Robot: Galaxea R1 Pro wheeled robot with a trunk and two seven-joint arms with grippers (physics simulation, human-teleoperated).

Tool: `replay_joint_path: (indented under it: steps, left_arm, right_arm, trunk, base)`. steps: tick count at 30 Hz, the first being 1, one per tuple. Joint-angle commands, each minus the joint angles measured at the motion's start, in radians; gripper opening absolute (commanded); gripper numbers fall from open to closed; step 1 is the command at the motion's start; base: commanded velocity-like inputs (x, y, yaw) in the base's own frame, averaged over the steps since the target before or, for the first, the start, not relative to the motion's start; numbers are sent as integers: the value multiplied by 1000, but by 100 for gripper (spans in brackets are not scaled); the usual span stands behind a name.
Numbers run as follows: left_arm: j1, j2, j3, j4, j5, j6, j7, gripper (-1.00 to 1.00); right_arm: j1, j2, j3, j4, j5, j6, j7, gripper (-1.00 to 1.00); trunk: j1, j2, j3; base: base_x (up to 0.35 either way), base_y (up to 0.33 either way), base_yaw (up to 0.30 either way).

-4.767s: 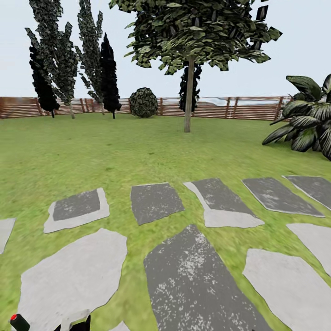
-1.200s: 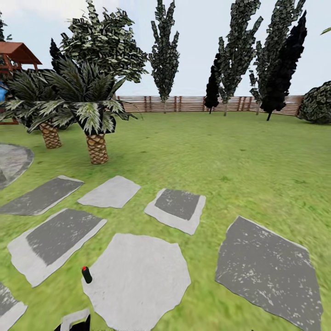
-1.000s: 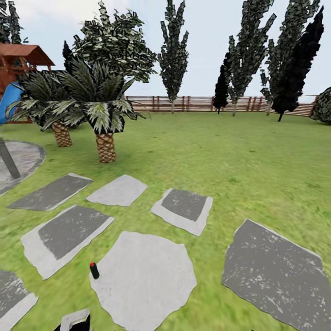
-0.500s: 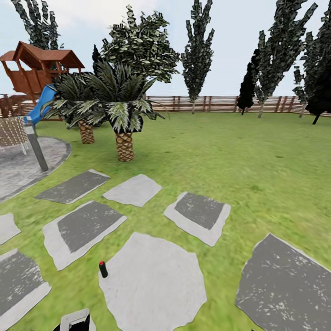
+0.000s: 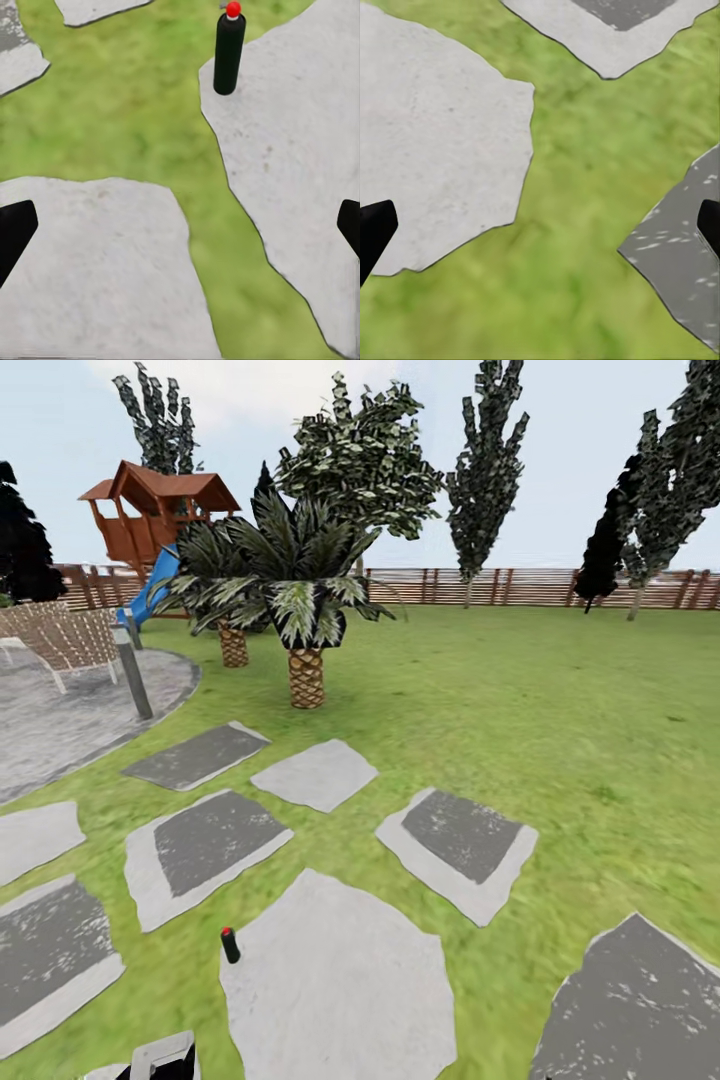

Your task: In the garden, pick up the pesticide atomizer on the floor and spray pesticide onto both trees until each tree trunk is fully covered.

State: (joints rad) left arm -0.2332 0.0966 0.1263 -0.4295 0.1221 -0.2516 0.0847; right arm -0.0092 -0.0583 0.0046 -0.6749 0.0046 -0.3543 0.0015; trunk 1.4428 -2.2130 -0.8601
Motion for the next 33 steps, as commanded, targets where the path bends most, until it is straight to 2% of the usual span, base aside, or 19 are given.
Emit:
replay_joint_path:
  steps: [1,33]
  left_arm:
    - [0,0,0,0,0,0,0,100]
    - [0,0,1,-1,1,0,1,100]
  right_arm:
    - [0,0,0,0,0,0,0,100]
    - [0,0,0,0,0,0,0,100]
  trunk:
    - [0,0,0]
    - [0,0,0]
  base:
    - [142,-274,278]
    - [142,-274,278]
